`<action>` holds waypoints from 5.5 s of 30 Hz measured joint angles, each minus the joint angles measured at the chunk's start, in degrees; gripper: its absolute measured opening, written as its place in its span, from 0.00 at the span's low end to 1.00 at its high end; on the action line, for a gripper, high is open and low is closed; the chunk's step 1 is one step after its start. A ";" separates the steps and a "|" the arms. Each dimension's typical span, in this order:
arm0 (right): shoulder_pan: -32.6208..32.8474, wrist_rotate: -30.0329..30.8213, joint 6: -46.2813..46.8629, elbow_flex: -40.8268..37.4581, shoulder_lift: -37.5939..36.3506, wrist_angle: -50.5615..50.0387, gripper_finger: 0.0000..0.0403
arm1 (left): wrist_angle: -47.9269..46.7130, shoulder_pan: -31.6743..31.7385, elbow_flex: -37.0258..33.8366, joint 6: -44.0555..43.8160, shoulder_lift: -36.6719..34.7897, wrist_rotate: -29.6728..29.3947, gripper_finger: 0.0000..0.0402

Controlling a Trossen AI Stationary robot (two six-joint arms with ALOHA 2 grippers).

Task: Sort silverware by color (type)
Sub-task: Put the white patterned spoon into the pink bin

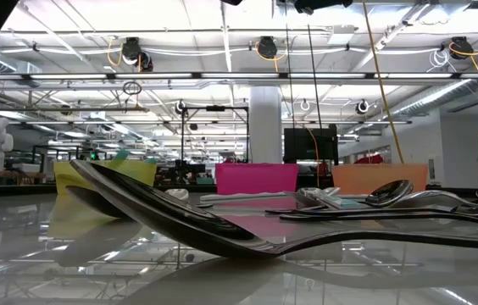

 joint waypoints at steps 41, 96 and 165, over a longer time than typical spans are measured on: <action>-7.58 -10.25 17.22 0.75 -2.16 -3.42 0.08 | -37.29 -8.46 0.04 8.97 -13.12 16.41 0.38; -34.35 -32.69 -7.66 24.76 44.88 -17.79 0.08 | -2.23 6.30 -40.21 49.52 -29.33 34.66 0.38; -32.52 -29.50 6.49 30.97 38.19 -35.69 0.30 | -21.95 3.78 -55.15 15.15 -39.58 42.46 0.38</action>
